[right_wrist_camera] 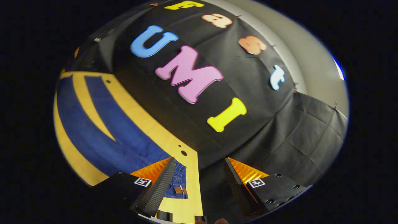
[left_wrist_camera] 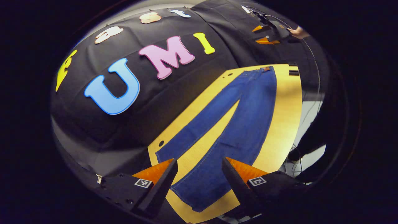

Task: Grasp the waist and the cuffs of the jeans and fold them to make the two legs overlap; first hold the waist and fold one-third of the jeans toward the cuffs, then hold the cuffs and fold the remaining one-third in the same direction to finish folding.

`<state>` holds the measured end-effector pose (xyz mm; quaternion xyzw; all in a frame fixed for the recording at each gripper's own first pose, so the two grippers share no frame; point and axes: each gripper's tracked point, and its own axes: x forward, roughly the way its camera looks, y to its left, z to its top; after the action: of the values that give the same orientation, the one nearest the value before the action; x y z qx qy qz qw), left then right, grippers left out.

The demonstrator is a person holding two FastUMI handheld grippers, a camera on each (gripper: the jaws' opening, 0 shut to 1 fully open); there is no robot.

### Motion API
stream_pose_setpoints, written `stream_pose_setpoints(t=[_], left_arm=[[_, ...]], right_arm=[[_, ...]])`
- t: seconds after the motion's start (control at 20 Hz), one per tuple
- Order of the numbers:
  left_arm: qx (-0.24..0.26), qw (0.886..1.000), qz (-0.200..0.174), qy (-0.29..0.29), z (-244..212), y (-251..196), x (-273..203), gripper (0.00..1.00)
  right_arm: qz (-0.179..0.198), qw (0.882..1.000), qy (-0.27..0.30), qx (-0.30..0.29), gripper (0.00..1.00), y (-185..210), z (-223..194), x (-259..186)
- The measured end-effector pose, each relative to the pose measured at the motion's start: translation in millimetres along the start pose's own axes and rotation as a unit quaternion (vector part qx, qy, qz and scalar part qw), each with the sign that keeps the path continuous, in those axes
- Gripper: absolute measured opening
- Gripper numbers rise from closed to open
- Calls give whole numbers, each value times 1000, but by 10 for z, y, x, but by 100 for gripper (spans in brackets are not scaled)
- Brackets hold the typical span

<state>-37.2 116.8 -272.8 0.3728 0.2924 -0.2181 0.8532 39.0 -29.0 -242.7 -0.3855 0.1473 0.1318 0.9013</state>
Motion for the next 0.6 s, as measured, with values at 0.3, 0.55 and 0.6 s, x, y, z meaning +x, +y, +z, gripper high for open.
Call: stream_pose_setpoints(t=[0.3,0.55,0.6], left_arm=[[144,975,-117,125,-957,-424,362,97],[214,947,-157,180,-1479,-548,485,97],[233,946,-146,172,-1470,-499,506,96]], right_arm=[[183,969,9,-167,97,1018,-933,278],[251,939,11,-234,97,1324,-1495,399],[259,934,16,-246,98,1332,-1613,415]])
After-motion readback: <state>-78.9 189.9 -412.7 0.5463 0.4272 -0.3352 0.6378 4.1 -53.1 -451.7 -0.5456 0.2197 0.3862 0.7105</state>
